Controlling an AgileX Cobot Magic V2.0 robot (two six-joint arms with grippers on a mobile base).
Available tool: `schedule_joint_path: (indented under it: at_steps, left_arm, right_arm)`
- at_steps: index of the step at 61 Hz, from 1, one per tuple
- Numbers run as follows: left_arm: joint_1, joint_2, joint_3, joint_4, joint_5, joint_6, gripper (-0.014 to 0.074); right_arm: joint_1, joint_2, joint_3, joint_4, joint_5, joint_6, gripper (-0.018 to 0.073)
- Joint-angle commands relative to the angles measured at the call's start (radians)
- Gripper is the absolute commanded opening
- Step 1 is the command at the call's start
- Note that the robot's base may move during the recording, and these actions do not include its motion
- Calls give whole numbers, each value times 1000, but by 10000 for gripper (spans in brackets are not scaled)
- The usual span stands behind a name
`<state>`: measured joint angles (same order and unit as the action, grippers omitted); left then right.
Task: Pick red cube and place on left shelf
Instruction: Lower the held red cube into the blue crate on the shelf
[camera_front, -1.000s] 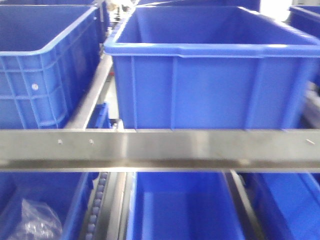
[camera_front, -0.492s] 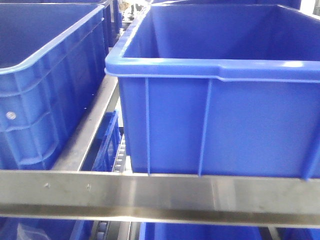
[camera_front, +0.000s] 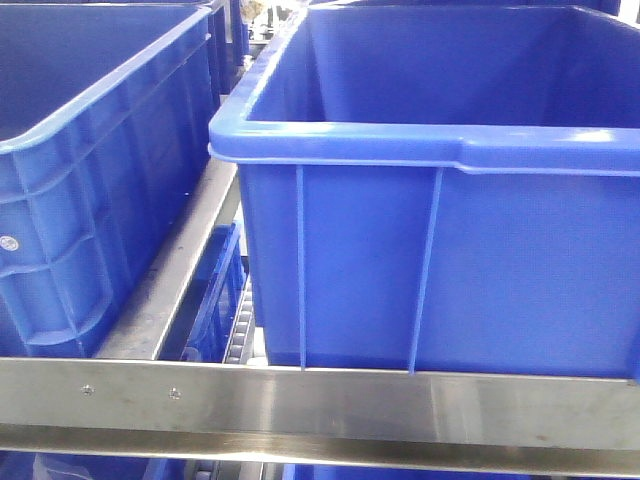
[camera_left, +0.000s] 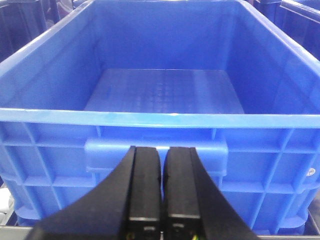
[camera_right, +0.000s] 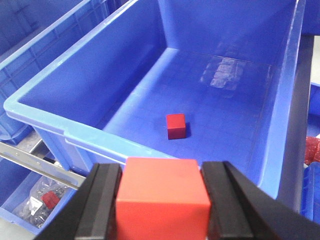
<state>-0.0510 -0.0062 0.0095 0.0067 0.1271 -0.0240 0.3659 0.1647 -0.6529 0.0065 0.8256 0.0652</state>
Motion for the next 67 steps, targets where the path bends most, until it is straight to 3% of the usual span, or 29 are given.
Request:
schedule_joint_path:
  at_steps: [1,67]
  left_arm:
    - [-7,-15,23,-7,-88,-1,102]
    - [-7,-15,23,-7,-88,-1,102]
  right_arm:
    - [1,20,-24,-7,-84,-8,267]
    - [1,32,-27,2,-113,-8,267]
